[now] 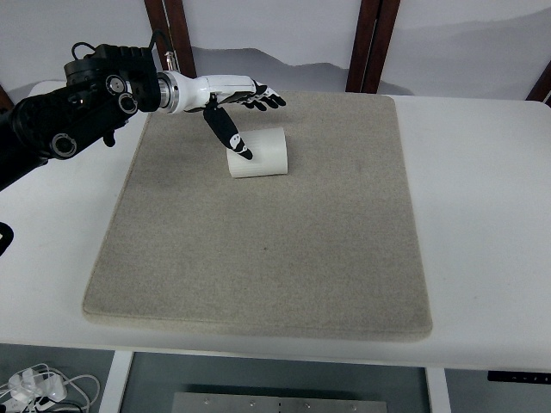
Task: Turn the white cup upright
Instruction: 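Reach the left hand over the white mug lying on its side, then lower the left hand and close its fingers around the mug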
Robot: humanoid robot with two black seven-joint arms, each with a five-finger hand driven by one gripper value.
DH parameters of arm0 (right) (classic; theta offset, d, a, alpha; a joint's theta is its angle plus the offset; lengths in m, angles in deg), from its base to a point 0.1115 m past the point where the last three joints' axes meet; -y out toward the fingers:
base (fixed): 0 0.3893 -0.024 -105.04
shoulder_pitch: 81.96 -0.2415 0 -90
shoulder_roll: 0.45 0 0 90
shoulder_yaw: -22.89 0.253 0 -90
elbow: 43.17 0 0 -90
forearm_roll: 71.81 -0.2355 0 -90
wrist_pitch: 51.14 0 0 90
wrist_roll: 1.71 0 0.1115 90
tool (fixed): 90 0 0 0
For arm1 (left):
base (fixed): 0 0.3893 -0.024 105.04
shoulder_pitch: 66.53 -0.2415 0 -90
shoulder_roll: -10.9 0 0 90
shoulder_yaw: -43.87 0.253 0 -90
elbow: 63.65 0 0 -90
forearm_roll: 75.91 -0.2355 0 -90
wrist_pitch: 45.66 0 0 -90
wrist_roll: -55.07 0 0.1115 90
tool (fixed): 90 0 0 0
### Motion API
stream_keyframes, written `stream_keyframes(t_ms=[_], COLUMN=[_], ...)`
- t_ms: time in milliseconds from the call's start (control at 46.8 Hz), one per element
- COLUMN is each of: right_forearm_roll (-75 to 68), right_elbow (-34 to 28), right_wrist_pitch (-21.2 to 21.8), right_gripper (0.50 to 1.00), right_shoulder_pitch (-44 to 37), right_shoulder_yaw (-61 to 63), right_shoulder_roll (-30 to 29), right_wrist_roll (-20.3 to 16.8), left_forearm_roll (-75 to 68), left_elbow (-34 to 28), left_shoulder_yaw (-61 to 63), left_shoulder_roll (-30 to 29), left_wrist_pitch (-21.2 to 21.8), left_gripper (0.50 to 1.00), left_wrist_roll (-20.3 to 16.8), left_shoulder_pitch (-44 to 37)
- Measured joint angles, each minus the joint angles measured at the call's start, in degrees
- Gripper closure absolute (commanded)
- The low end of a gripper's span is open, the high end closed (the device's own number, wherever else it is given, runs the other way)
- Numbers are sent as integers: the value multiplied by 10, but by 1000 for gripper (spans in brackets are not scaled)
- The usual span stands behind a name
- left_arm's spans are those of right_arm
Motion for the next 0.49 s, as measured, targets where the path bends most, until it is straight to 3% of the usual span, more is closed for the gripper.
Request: stream_keyframes(t_ms=[492], right_forearm_roll=[0], right_elbow=[0], right_wrist_pitch=[0], right_gripper=[548], right_shoulder_pitch=[0], right_shoulder_yaw=[0], right_shoulder_roll=[0], right_wrist_roll=[0], left_forearm_roll=[1], left_elbow=[-47], left_shoulder_yaw=[27], left_shoulder_roll=[34], left_wrist_pitch=[14], left_gripper=[516], left_wrist_roll=[18], left_shoulder_pitch=[-4])
